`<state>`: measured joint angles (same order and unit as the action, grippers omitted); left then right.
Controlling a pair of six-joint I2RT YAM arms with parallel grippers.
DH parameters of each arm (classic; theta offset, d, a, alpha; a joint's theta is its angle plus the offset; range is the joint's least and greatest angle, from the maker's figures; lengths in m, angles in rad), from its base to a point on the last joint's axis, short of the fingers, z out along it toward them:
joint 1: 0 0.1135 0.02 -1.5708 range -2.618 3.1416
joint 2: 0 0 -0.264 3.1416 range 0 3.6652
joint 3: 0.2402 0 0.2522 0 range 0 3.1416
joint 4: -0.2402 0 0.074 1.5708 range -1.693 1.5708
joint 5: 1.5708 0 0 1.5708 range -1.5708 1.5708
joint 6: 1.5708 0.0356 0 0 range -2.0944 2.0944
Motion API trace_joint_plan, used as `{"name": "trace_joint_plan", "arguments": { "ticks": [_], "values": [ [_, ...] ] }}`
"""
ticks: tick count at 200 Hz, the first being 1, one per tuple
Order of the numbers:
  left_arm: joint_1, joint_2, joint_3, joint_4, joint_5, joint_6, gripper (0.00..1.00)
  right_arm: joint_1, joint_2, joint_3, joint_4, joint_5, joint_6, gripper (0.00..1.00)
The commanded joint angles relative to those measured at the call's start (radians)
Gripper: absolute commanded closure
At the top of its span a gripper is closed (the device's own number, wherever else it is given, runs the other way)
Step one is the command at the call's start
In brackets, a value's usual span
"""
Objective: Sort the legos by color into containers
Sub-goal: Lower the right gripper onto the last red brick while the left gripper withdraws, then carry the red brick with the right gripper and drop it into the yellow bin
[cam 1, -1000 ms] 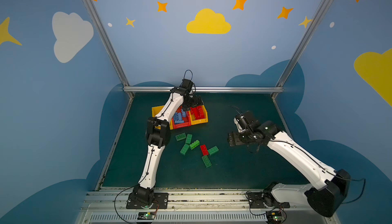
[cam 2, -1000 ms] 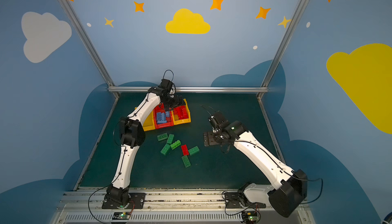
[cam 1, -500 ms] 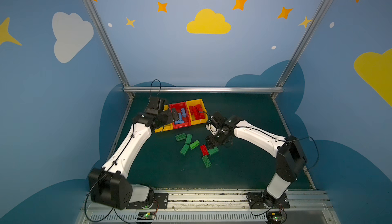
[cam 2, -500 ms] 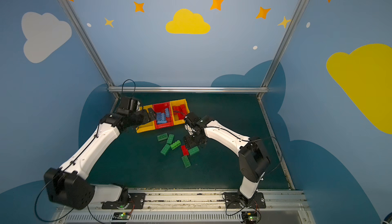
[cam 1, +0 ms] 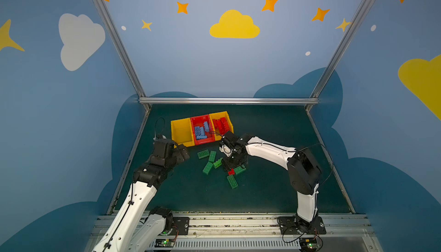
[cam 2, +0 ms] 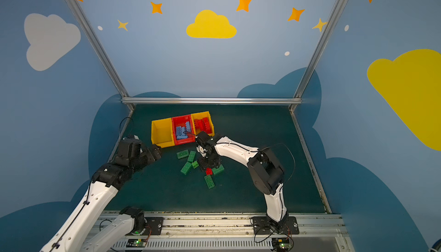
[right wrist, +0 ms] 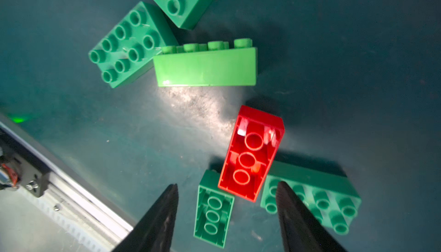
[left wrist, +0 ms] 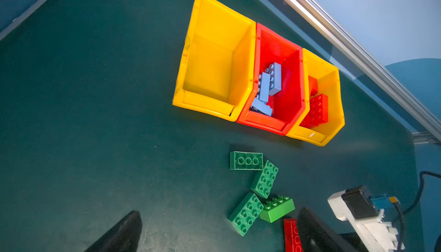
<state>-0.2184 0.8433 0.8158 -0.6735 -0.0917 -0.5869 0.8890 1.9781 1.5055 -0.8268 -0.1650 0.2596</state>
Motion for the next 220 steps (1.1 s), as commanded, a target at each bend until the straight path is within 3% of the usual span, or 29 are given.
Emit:
{"name": "trace_joint_plan", "arguments": {
  "ticks": [1,63,92,124,152,220],
  "values": [
    [0.005,-0.002,-0.015,-0.02,-0.028,-0.017,0.0,0.009,0.035,0.029,-0.02,0.021,-0.012,0.46],
    [0.028,0.055,0.003,0.01,-0.019,0.04,0.0,0.025,0.151,0.096,-0.069,0.098,0.043,0.62],
    [0.053,0.094,0.019,0.03,0.006,0.06,0.0,0.025,0.172,0.127,-0.111,0.126,0.061,0.82],
    [0.092,0.136,0.039,0.056,0.056,0.084,0.0,0.014,0.122,0.182,-0.178,0.163,0.049,0.82],
    [0.117,0.184,0.065,0.091,0.094,0.102,0.0,-0.036,0.125,0.337,-0.246,0.184,0.009,0.81],
    [0.129,0.304,0.144,0.135,0.134,0.094,0.0,-0.179,0.423,0.911,-0.35,0.187,-0.113,0.79]
  ]
}}
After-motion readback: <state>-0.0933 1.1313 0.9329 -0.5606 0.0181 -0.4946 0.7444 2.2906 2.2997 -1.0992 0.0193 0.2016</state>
